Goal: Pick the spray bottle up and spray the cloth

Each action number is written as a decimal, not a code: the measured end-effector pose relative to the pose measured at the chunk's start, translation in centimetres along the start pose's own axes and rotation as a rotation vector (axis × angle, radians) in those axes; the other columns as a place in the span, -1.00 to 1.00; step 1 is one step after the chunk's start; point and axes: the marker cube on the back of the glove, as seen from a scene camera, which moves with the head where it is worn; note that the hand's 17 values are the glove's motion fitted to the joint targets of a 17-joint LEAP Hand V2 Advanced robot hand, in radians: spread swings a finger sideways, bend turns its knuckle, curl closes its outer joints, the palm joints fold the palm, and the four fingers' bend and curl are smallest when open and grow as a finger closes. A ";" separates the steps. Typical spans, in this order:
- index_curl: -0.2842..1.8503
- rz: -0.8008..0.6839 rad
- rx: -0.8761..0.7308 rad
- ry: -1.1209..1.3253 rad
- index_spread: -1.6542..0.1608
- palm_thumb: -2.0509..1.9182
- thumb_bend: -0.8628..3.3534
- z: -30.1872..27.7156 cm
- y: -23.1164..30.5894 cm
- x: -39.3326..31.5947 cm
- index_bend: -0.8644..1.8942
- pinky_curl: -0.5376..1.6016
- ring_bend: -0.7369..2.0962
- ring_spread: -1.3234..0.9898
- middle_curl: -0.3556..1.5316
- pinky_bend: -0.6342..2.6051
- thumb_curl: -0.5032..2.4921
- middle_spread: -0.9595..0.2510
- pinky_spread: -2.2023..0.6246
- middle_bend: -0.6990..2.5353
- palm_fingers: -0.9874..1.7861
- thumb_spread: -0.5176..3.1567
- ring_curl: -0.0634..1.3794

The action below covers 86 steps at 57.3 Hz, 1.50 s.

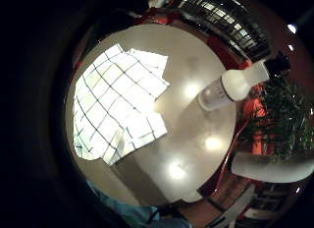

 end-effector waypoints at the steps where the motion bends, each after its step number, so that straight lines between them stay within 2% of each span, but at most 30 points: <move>1: -0.53 0.002 0.006 -0.001 0.42 0.26 -0.56 -0.1 0.0 0.1 -0.27 -0.24 -0.30 0.25 -0.37 -0.33 -0.51 0.56 0.72 -0.45 -0.09 -0.11 -0.66; 13: -0.51 0.022 0.146 -0.018 0.41 0.28 -0.59 -1.2 0.7 1.8 -0.27 -0.22 -0.29 0.25 -0.33 -0.34 -0.48 0.56 0.72 -0.44 -0.09 -0.10 -0.63; 36: -0.50 0.079 0.540 -0.191 0.44 0.33 -0.60 -2.5 3.0 6.6 -0.28 -0.20 -0.25 0.21 -0.28 -0.36 -0.45 0.54 0.70 -0.43 0.00 -0.10 -0.55; 56: -0.55 0.260 0.709 -0.406 0.51 0.34 -0.60 -1.0 5.0 12.0 -0.31 -0.16 -0.20 0.19 -0.26 -0.31 -0.43 0.55 0.69 -0.45 -0.06 -0.10 -0.49; 61: -0.56 0.347 0.766 -0.474 0.52 0.34 -0.60 -0.4 5.3 13.2 -0.31 -0.16 -0.18 0.19 -0.26 -0.29 -0.42 0.56 0.69 -0.45 -0.08 -0.10 -0.48; 74: -0.56 0.457 0.866 -0.575 0.55 0.35 -0.60 0.6 4.2 15.8 -0.30 -0.15 -0.17 0.19 -0.25 -0.28 -0.41 0.58 0.69 -0.45 -0.10 -0.12 -0.48; 86: -0.57 0.600 0.890 -0.699 0.57 0.36 -0.60 1.8 2.0 17.6 -0.30 -0.15 -0.16 0.20 -0.24 -0.27 -0.40 0.60 0.68 -0.44 -0.12 -0.12 -0.47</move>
